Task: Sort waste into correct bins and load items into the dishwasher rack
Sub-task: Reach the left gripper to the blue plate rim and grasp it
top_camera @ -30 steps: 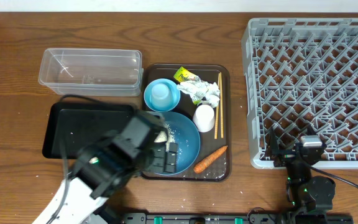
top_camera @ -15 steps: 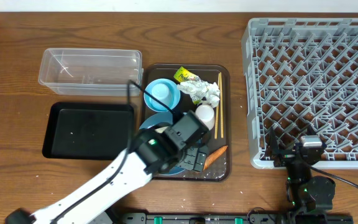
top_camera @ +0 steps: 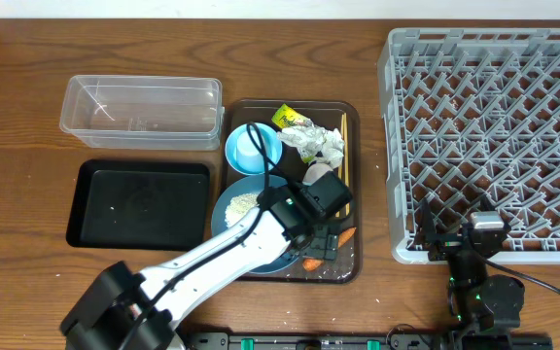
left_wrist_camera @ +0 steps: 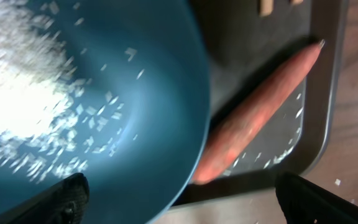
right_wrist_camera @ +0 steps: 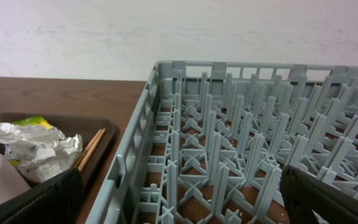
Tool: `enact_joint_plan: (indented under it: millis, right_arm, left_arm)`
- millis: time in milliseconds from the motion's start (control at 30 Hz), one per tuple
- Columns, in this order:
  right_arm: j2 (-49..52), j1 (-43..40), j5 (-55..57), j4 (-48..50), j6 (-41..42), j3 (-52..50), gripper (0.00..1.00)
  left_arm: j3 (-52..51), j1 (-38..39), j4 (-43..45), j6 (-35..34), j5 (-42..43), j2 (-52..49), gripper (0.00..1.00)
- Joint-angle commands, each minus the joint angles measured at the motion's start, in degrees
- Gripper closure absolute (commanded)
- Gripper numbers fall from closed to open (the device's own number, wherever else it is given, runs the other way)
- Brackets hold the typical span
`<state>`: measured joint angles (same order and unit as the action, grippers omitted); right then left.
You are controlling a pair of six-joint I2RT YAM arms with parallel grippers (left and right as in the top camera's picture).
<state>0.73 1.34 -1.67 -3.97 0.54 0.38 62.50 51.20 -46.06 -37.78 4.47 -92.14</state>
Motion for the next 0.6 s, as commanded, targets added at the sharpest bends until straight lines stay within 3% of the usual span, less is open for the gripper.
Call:
enact_joint_plan:
  millis: [0,200,567]
  right_arm:
    - [-0.07,-0.31,0.15,-0.2,-0.83,-0.07,0.01]
    - [-0.07,-0.31,0.15,-0.2,-0.83,-0.07,0.01]
    - [-0.07,-0.31,0.15,-0.2,-0.83,-0.07,0.01]
  left_arm:
    - [0.74,0.15,2.25,-0.92,-0.9,-2.08,0.07]
    - [0.74,0.15,5.7,-1.22,-4.39,-6.36,0.15]
    - [0.74,0.15,6.71,-2.21,-8.81,-8.33,0.41]
